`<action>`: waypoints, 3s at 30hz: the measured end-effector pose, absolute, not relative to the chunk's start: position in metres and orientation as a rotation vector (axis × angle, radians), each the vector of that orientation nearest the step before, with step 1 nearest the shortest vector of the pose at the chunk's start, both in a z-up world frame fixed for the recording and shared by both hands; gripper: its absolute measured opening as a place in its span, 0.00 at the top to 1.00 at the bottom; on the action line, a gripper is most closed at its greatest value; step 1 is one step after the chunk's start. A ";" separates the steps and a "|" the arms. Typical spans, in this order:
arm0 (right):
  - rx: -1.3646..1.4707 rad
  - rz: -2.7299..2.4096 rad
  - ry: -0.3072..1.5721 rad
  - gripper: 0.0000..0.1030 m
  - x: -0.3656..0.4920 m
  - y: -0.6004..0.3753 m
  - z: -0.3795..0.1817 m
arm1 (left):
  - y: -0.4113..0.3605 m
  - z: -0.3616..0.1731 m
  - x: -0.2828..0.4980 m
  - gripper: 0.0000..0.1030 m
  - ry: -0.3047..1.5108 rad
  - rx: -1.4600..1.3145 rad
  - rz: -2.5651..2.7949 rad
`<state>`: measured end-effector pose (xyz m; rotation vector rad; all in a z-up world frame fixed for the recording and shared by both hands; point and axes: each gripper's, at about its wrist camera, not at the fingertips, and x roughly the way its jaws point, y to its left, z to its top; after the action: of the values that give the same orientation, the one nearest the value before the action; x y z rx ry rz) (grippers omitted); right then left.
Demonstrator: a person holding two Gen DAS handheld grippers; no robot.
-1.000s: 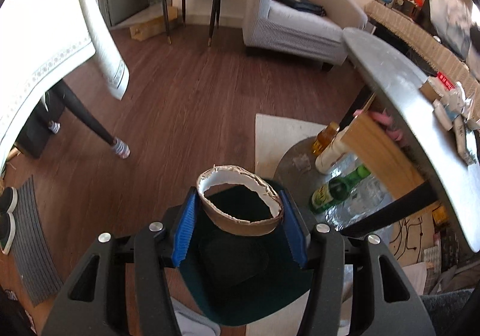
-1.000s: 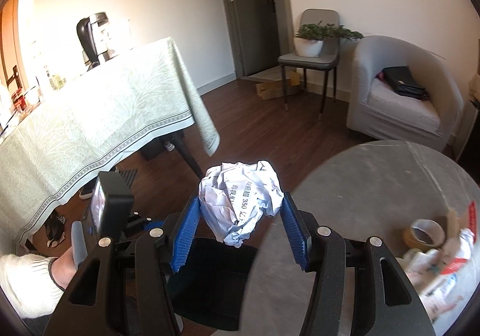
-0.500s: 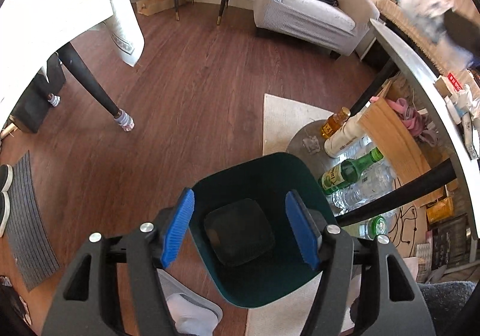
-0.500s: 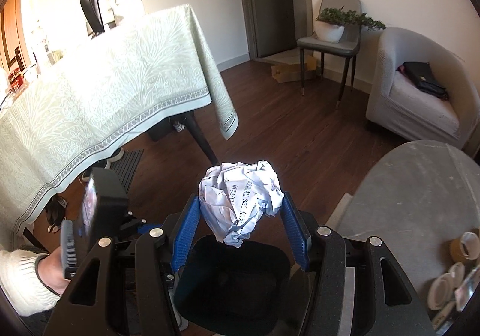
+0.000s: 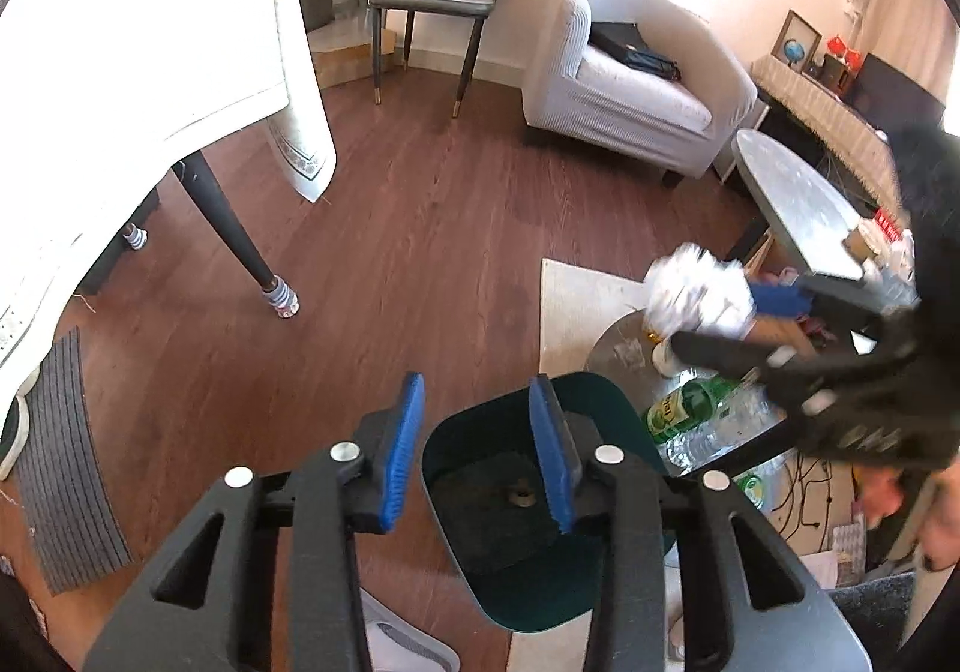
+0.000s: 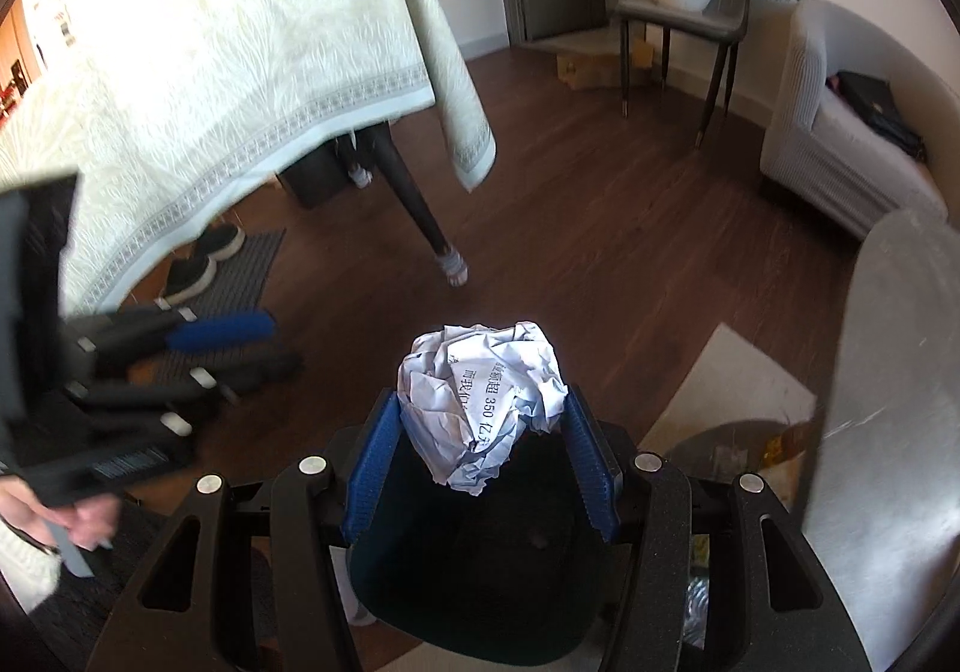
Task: Collect trash
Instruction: 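Carry the paper ball over the green bin and open the right tool, then grasp the black Face tissue pack with the left tool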
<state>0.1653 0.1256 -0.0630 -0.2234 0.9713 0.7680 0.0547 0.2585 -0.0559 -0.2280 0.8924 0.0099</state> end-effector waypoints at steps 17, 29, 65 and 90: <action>-0.395 0.727 1.220 0.44 0.139 0.134 -0.160 | 0.244 -0.010 0.049 0.79 0.793 -0.222 -0.032; -0.412 0.776 1.199 0.33 0.124 0.123 -0.148 | 0.223 0.025 0.051 0.79 0.692 -0.205 -0.041; -0.054 0.509 0.702 0.62 0.138 -0.129 0.050 | 0.054 0.021 0.085 0.16 0.677 -0.136 -0.278; 0.115 0.357 0.759 0.33 0.120 -0.265 0.011 | -0.110 -0.035 0.119 0.08 0.796 0.039 -0.368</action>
<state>0.1200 -0.2648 0.0110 0.1155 0.7590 0.3568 0.1188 -0.1102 -0.0354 0.0394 0.7961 -0.3679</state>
